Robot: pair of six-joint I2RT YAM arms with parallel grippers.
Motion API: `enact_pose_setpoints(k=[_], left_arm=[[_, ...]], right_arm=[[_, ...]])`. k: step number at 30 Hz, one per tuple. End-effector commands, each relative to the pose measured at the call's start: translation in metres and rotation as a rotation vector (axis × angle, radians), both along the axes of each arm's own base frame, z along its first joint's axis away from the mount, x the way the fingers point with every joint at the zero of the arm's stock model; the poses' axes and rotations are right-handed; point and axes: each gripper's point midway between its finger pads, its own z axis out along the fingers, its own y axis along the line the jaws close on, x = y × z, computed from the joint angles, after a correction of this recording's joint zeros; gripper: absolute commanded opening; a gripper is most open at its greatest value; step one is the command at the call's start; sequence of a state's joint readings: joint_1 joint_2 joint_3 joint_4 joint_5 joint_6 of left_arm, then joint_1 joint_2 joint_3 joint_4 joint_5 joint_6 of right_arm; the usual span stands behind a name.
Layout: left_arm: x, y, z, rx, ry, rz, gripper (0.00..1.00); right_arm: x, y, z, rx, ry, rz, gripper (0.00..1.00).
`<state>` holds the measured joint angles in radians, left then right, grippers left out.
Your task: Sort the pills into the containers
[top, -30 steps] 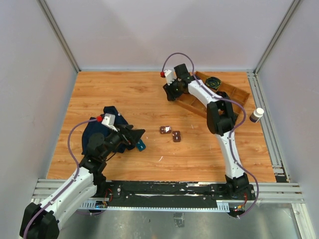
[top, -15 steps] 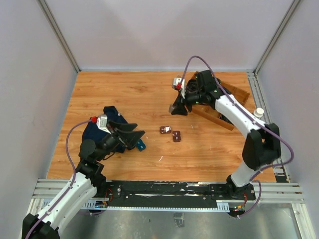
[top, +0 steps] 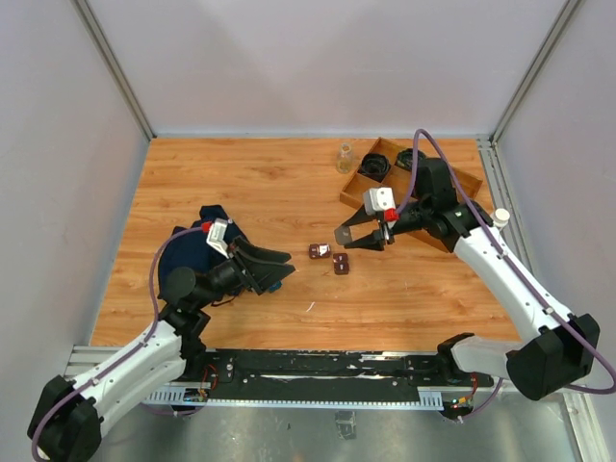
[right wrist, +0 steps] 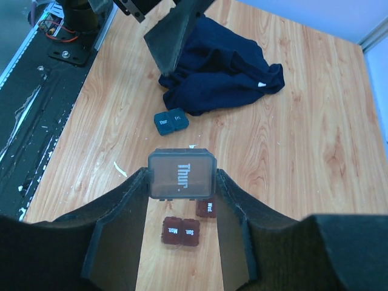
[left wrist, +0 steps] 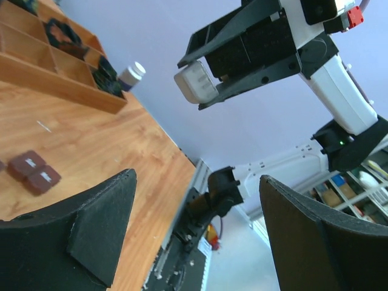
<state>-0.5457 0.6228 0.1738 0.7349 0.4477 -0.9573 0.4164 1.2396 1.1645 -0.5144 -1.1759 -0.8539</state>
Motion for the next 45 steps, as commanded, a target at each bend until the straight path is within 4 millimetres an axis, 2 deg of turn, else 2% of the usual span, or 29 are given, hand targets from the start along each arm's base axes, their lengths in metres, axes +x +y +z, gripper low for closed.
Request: enact_pose_setpoints(k=[1,7,13,20,27,33,45], left_arm=[[-0.011,-0.013,0.031,-0.084,-0.06,-0.058,0.86],[-0.009,-0.022,0.036,-0.158,-0.018,-0.085,0.85],[-0.009,-0.027,0.041,-0.251,0.004,-0.14,0.78],[-0.008,-0.041,0.053,-0.356,0.041,-0.247,0.72],[0.003,-0.054,0.06,-0.374,0.073,-0.257,0.75],[0.004,-0.051,0.072,-0.451,0.103,-0.285,0.79],[-0.003,-0.044,0.096,-0.549,0.095,-0.327,0.8]], right_arm=[[-0.017,-0.003,-0.008,0.016,-0.048,0.068,0.27],[-0.019,-0.005,-0.018,0.002,-0.09,0.063,0.27],[-0.025,-0.001,-0.01,0.026,-0.087,0.086,0.27],[-0.029,0.006,0.014,0.077,-0.037,0.104,0.28],[-0.027,0.012,0.042,0.119,0.02,0.1,0.27],[-0.027,0.021,0.066,0.143,0.072,0.124,0.27],[-0.033,0.031,0.061,0.131,0.098,0.149,0.27]])
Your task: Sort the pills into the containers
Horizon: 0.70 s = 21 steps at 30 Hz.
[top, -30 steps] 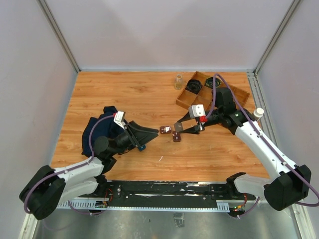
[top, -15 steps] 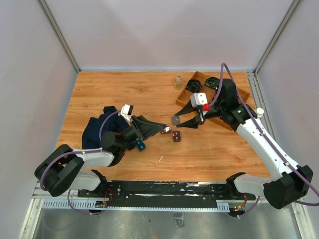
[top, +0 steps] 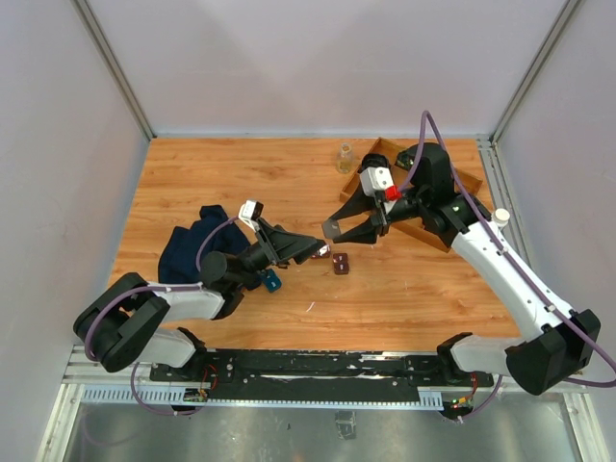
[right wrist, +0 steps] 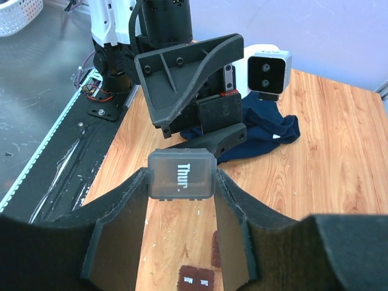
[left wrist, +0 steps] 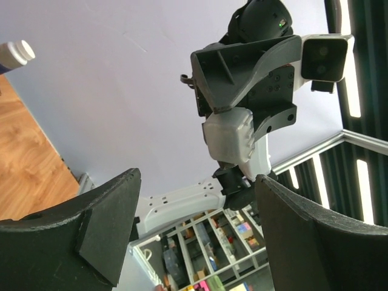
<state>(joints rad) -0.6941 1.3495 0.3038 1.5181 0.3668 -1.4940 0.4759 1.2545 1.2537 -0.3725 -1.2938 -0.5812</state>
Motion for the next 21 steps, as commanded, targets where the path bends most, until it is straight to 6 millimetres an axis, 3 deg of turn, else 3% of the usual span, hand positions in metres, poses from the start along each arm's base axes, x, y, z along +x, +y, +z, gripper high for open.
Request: enact_pose_setpoints(k=[1,11,21], left_arm=[[-0.024,0.019,0.063,-0.206,-0.19,-0.009,0.79],[-0.029,0.017,0.076,-0.247,-0.188,-0.039,0.7],[-0.035,0.013,0.084,-0.265,-0.196,-0.073,0.55]], right_arm=[[-0.011,0.009,0.007,0.017,-0.001,0.047,0.27],[-0.01,0.017,-0.003,0.005,0.003,0.053,0.28],[-0.01,0.019,-0.009,0.003,0.001,0.053,0.28]])
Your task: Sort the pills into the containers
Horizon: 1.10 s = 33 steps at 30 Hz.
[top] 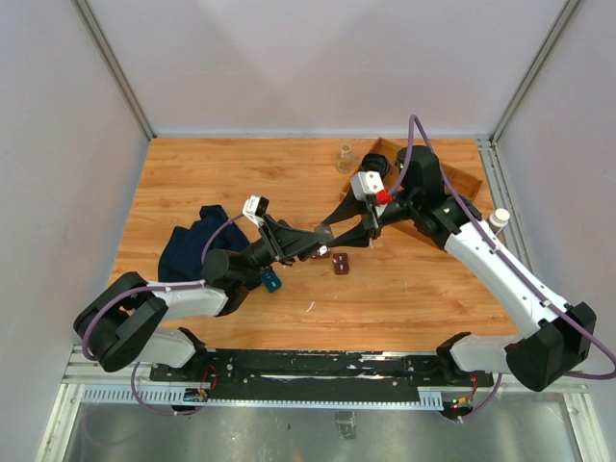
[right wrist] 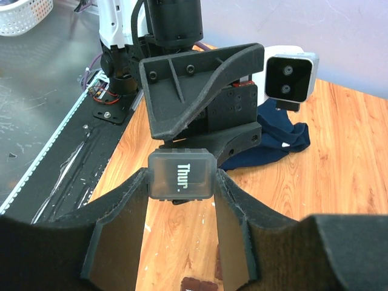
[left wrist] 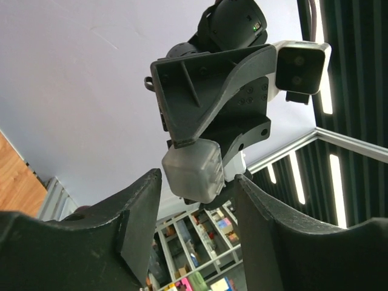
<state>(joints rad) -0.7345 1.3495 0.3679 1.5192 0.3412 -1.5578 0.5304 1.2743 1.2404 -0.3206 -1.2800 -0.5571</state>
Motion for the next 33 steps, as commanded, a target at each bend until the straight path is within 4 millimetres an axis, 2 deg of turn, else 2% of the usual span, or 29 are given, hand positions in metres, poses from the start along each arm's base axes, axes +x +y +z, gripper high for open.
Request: enact_pose_setpoints(k=[1,3,15,16,20,23,26,33], left_arm=[[-0.029,0.021,0.056,-0.193,-0.198,-0.018,0.54],[-0.029,0.02,0.056,-0.193,-0.197,-0.019,0.5],[-0.028,0.019,0.05,-0.179,-0.207,-0.007,0.01],[-0.028,0.019,0.05,-0.176,-0.212,-0.004,0.0],[-0.026,0.019,0.045,-0.167,-0.205,0.014,0.0],[-0.024,0.02,0.041,-0.162,-0.194,0.026,0.0],[-0.023,0.021,0.037,-0.158,-0.18,0.032,0.0],[-0.021,0.021,0.032,-0.154,-0.157,0.038,0.0]], right_arm=[[-0.004,0.005,-0.004,0.004,-0.002,0.017,0.28],[-0.005,0.005,-0.004,0.005,0.0,0.023,0.28],[-0.007,0.003,-0.008,-0.004,0.006,0.013,0.33],[-0.007,0.003,-0.008,-0.007,0.007,0.01,0.34],[-0.006,0.001,-0.007,-0.022,0.014,-0.018,0.59],[-0.006,-0.002,-0.006,-0.033,0.004,-0.035,0.71],[-0.008,-0.005,-0.007,-0.041,-0.005,-0.045,0.73],[-0.007,-0.004,-0.005,-0.038,0.0,-0.049,0.68]])
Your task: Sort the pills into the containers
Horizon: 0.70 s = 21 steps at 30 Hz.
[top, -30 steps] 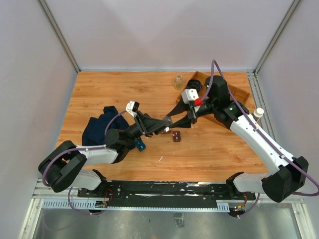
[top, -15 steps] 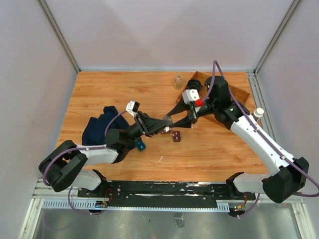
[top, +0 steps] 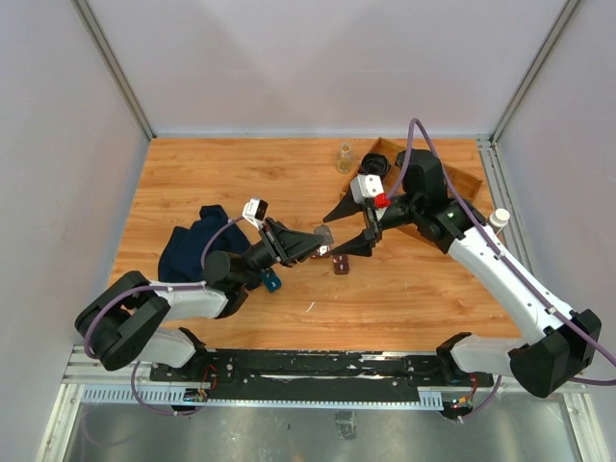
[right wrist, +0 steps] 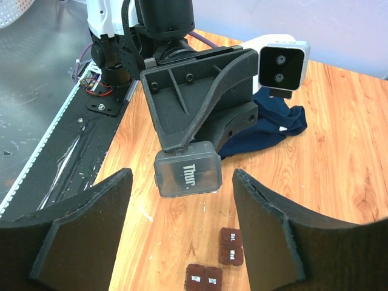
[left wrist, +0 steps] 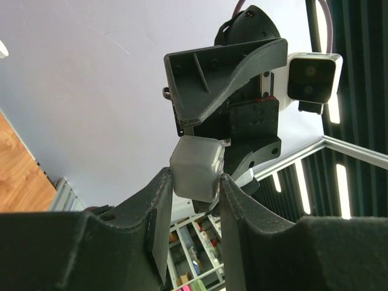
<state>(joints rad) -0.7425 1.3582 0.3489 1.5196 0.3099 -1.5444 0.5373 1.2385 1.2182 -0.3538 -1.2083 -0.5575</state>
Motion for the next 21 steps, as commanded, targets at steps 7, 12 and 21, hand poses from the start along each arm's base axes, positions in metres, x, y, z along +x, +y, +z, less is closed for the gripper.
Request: enact_pose_setpoints(k=[7,12,21], left_arm=[[-0.025,0.021,0.043,-0.166,-0.184,0.005,0.0],[-0.026,0.022,0.042,-0.166,-0.18,0.002,0.0],[-0.03,0.02,0.037,-0.141,-0.198,-0.012,0.0]], right_arm=[[-0.006,0.006,-0.005,-0.013,-0.001,0.006,0.64],[-0.004,0.007,-0.01,-0.027,-0.015,-0.003,0.54],[-0.017,0.0,-0.003,-0.025,0.013,0.033,0.24]])
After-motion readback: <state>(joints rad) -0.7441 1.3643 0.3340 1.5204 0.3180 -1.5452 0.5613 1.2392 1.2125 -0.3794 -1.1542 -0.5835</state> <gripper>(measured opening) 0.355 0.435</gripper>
